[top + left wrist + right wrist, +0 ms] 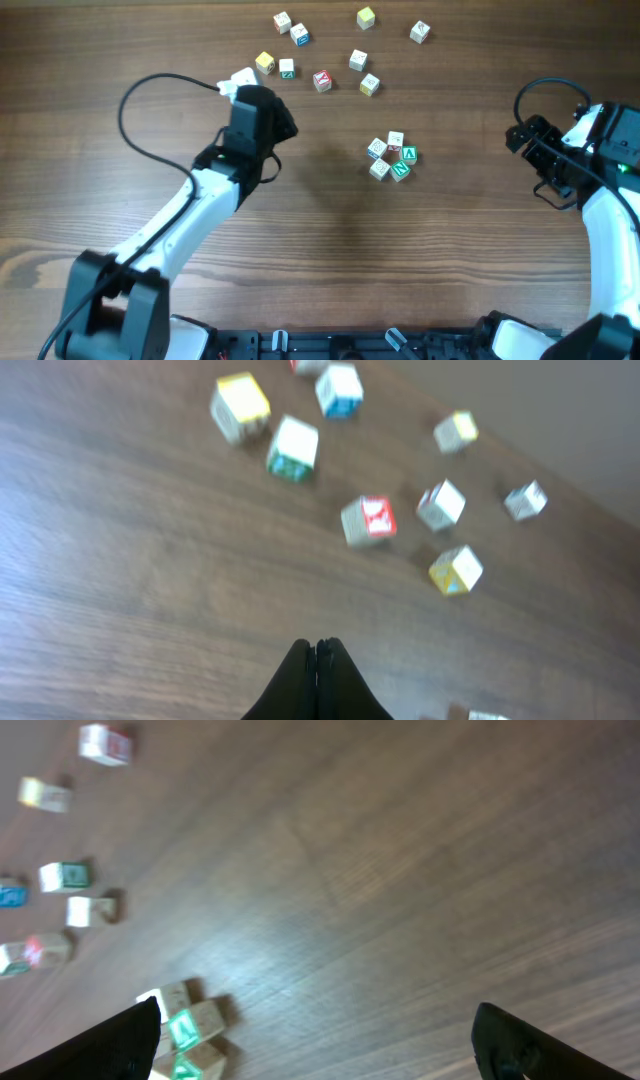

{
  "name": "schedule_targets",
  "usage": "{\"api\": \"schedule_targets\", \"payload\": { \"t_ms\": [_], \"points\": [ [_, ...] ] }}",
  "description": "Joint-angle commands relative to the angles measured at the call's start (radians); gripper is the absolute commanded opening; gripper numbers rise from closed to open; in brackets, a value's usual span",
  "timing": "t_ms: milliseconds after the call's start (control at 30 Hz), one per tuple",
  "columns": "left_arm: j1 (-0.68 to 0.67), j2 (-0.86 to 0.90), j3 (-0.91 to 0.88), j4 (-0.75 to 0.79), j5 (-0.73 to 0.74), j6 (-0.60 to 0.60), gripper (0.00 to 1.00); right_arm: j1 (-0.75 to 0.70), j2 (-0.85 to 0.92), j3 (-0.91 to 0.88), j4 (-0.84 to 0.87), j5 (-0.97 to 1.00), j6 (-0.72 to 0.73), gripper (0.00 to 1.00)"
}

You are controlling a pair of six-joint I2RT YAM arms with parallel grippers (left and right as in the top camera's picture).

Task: Form a circle

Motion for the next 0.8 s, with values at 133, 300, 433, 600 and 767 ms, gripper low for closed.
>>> {"api": "schedule_targets", "payload": {
  "t_ms": [133,300,433,600,767],
  "points": [
    [0.021,-0.192,0.001,-0.085,-0.128,0.134,0.07,0.0,-0.247,0.021,0.035,-0.106,-0.102,1.0],
    [0.021,-0.313,0.001,-0.194,-0.185,0.155,0.07,0.0,-0.407,0.021,0.037,-0.106,-0.106,1.0],
    [0.021,-0.418,0.001,-0.267,-0.225,0.155,0.07,0.0,-0.531,0.021,0.035,-0.106,-0.142,1.0],
    [0.021,-0.567,0.001,-0.363,-0.272,0.159,0.1,0.0,-0.66,0.021,0.035,-0.094,-0.154,1.0],
    [0.021,-0.655,0.001,-0.43,-0.274,0.159,0.23,0.0,-0.693,0.021,0.02,-0.093,-0.154,1.0]
  ]
}}
